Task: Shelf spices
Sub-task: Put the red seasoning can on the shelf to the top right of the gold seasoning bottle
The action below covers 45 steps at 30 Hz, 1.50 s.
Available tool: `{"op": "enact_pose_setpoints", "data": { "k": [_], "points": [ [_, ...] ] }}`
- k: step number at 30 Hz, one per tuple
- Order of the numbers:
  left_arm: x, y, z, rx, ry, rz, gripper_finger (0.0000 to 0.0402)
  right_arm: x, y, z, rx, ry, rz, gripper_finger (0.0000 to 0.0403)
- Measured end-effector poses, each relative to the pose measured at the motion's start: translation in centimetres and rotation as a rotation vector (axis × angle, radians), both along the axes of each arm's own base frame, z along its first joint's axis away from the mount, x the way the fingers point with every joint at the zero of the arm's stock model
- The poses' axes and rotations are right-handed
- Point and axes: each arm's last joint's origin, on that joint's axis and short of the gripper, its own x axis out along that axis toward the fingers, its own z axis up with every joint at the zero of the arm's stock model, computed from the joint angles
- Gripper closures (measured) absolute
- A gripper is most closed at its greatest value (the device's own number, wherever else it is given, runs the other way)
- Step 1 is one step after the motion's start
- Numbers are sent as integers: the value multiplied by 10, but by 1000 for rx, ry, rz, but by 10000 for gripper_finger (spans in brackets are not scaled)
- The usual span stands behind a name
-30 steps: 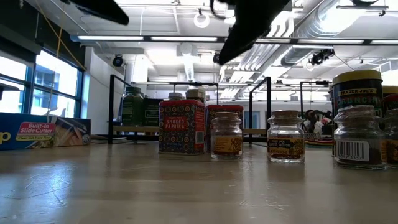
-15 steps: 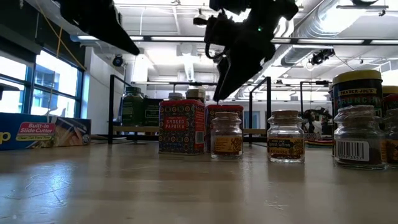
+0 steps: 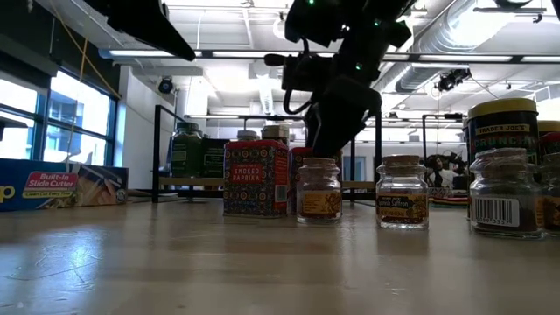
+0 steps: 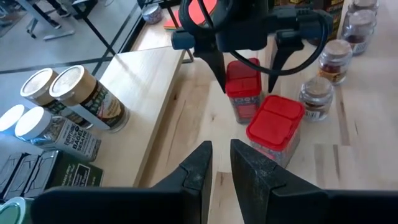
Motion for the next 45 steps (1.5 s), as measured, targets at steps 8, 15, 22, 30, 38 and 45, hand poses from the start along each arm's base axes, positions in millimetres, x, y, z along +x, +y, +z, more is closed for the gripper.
{"op": "enact_pose_setpoints", "data": {
  "k": [8, 15, 22, 30, 38, 45],
  "points": [
    [0, 0, -1, -2, 12, -5, 349, 1, 0, 1, 9, -14, -19, 201],
    [-1, -3, -1, -1, 12, -19, 349, 3, -5, 47, -65, -18, -33, 201],
    [-2, -5, -1, 10, 15, -31, 349, 2, -66, 115, -249, -8, -30, 201],
    [-3, -9, -1, 21, 26, -58, 348, -32, -193, 115, -154, -81, -137, 201],
    [-3, -9, 0, 53, 16, -66, 348, -41, -263, 78, -111, -137, -195, 201],
    [-3, -9, 0, 61, 12, -55, 348, -39, -276, 54, -93, -96, -198, 201]
  ]
}}
